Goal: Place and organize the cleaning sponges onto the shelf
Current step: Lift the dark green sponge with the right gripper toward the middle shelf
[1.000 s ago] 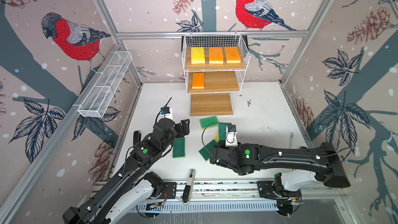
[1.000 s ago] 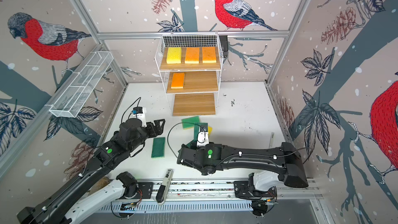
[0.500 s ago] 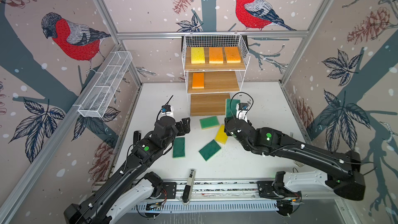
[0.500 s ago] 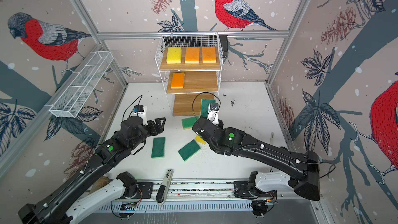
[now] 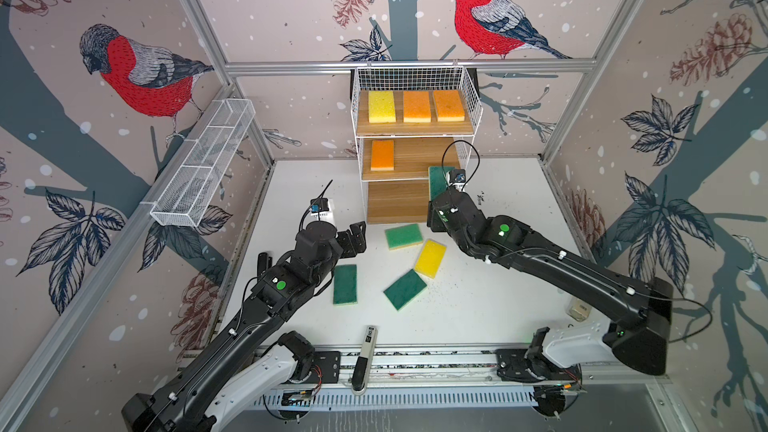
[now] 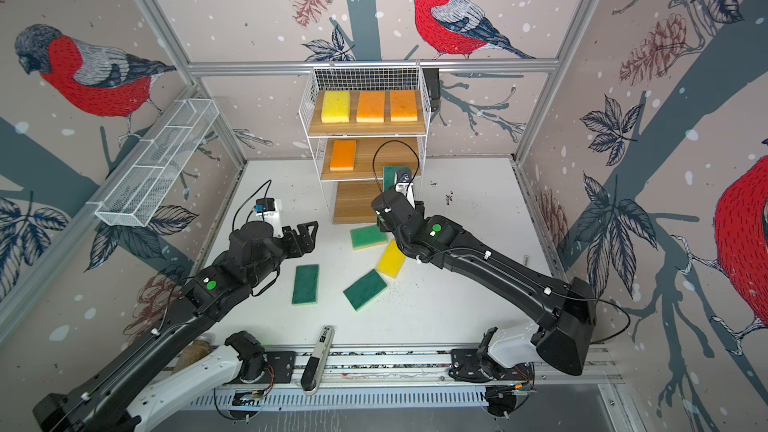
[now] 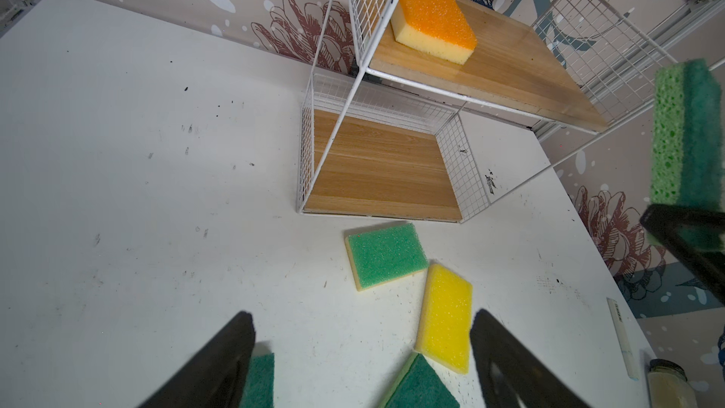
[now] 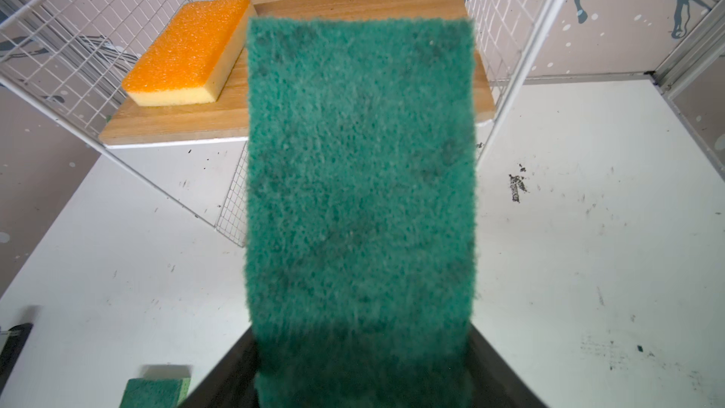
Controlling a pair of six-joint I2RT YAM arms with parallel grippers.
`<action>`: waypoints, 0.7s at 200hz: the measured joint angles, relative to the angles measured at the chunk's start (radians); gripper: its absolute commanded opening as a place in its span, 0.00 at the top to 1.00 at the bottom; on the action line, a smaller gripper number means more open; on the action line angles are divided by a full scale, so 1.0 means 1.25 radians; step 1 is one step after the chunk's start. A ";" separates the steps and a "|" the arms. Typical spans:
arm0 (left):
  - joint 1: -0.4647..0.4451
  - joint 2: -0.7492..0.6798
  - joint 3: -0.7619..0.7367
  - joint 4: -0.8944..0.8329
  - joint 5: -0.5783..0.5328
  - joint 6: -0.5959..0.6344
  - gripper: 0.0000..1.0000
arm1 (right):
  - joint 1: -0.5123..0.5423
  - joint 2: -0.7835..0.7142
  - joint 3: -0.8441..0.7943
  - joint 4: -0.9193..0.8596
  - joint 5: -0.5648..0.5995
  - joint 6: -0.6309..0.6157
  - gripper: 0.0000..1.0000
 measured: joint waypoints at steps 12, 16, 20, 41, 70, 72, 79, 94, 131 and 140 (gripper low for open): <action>0.000 0.000 0.000 0.003 -0.002 0.005 0.13 | -0.008 0.013 0.010 0.009 -0.003 -0.020 0.31; 0.000 0.000 0.000 0.004 -0.003 0.006 0.13 | -0.011 0.017 0.013 0.013 -0.005 -0.021 0.31; 0.000 0.001 0.000 0.005 -0.003 0.007 0.13 | -0.014 0.022 0.016 0.016 -0.007 -0.024 0.31; 0.000 0.006 0.001 0.010 -0.011 0.016 0.13 | -0.038 0.045 0.031 0.027 -0.013 -0.046 0.31; 0.000 0.014 0.001 0.023 -0.016 0.036 0.13 | -0.059 0.065 0.047 0.048 -0.013 -0.072 0.31; 0.000 0.015 0.001 0.024 -0.017 0.036 0.13 | -0.059 0.067 0.048 0.050 -0.013 -0.076 0.31; 0.000 0.017 0.001 0.029 -0.017 0.037 0.13 | -0.059 0.072 0.052 0.055 -0.013 -0.081 0.31; 0.000 0.020 0.001 0.035 -0.020 0.042 0.13 | -0.060 0.088 0.067 0.063 -0.016 -0.091 0.31; 0.001 0.024 0.001 0.048 -0.020 0.050 0.13 | -0.062 0.143 0.116 0.085 -0.026 -0.108 0.31; 0.001 0.024 0.001 0.052 -0.020 0.051 0.13 | -0.062 0.156 0.128 0.087 -0.030 -0.112 0.31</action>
